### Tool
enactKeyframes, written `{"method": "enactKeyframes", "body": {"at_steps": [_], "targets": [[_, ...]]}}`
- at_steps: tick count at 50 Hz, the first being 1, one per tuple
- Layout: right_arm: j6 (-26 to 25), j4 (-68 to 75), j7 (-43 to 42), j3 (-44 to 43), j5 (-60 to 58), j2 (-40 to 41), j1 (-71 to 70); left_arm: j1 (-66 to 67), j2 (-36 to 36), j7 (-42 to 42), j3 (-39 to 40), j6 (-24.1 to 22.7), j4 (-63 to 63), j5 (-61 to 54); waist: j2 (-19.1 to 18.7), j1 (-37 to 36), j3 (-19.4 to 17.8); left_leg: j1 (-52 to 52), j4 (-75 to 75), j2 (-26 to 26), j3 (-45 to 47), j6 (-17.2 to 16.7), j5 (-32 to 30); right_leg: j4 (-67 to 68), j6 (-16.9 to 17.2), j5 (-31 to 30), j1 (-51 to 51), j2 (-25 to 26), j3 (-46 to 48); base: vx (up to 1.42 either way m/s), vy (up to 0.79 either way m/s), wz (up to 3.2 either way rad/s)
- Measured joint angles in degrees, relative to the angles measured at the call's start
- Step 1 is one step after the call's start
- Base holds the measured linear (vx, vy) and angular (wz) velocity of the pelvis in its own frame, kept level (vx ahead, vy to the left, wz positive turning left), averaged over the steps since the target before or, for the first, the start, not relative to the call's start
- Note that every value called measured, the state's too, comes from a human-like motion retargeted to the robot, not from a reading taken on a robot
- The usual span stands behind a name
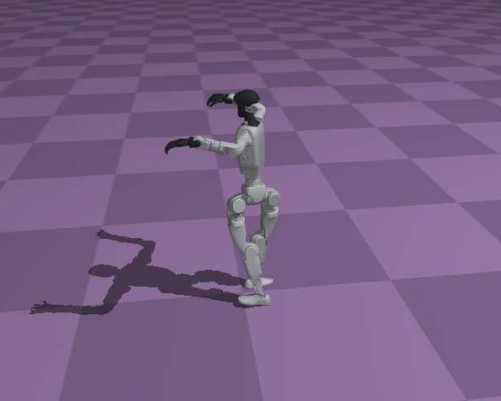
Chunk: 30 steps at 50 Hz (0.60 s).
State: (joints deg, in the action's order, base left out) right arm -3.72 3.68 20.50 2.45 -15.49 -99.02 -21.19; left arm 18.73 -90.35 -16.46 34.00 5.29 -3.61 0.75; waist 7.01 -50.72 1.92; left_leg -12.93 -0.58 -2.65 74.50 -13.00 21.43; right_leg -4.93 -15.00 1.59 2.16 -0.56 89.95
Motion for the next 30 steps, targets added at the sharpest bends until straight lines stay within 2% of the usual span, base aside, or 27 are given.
{"method": "enactKeyframes", "body": {"at_steps": [7, 28, 30], "targets": [[0.10, 1.47, 0.40, -2.59, 0.88, -0.92, 0.65, -3.15, -1.20, -1.87, -0.66, 1.05, -0.12, -0.94, -0.22, -1.05, -1.67, -0.27, 0.12, 0.19, 0.21, -0.10, -0.05, 0.00, 0.00, 0.19, -0.12, -0.09, 0.00, 0.00, 0.00, 0.00], [0.15, 2.08, -0.11, -7.38, 0.85, -1.56, 4.83, -7.03, -1.51, -1.74, -4.40, 1.03, -1.15, -0.50, -0.37, -1.47, -2.57, -0.33, 0.17, 0.16, 0.29, -0.19, -0.22, 0.00, 0.00, 0.52, -0.07, 0.04, 0.00, 0.01, 0.00, 0.01], [-0.41, 2.77, 0.20, -8.11, -0.37, -1.41, 5.03, -7.53, -2.08, -1.93, -4.40, 0.95, -0.93, -1.49, -2.68, 0.14, -0.94, -1.73, 0.40, -4.95, -1.87, -0.98, -0.94, 0.20, 0.00, -11.41, -6.16, 2.33, 0.00, 0.55, 0.23, 0.74]]}}
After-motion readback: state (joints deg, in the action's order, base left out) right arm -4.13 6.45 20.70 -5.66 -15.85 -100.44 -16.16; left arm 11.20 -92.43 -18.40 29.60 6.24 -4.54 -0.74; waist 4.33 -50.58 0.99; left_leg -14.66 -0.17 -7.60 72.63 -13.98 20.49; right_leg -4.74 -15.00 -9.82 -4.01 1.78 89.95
